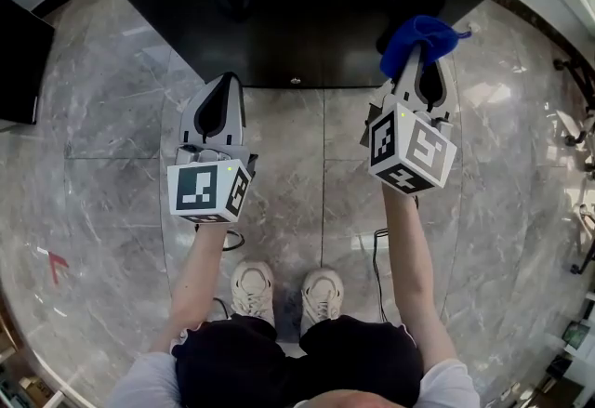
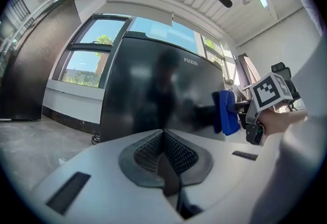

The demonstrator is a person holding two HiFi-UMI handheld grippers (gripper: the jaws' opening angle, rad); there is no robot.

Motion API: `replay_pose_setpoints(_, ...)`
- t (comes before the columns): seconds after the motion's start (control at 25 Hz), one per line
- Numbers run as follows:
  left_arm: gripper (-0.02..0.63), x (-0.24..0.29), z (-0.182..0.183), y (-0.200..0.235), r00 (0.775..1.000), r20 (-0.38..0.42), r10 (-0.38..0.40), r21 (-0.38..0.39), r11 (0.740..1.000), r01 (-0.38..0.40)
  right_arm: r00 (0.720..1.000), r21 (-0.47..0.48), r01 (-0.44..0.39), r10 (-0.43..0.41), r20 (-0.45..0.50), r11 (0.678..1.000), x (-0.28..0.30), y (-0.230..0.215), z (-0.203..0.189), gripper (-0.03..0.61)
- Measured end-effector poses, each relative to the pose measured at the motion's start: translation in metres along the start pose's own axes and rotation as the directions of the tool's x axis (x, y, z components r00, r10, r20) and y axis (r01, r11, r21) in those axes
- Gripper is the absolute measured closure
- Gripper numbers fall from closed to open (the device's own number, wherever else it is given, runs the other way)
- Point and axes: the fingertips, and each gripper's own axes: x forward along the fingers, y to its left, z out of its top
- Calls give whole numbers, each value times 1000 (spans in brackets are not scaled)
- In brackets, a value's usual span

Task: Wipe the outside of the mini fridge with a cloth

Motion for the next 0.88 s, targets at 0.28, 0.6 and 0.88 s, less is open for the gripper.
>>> replay_pose_setpoints(0.28, 609, -4, 5, 5, 1000, 9, 15, -18, 1000, -15, 991, 31, 137, -137, -5, 990, 9, -48, 0, 518)
replay_pose_setpoints(0.6, 609, -14, 6, 22, 999, 10, 44, -37, 998, -44, 989, 130, 141, -135, -54, 981, 11, -62, -9, 518)
replay_pose_setpoints(0.88, 609, -27, 8, 49, 996, 12, 90, -41, 995, -89, 963, 186, -252, 266, -49, 950, -49, 36, -3, 518)
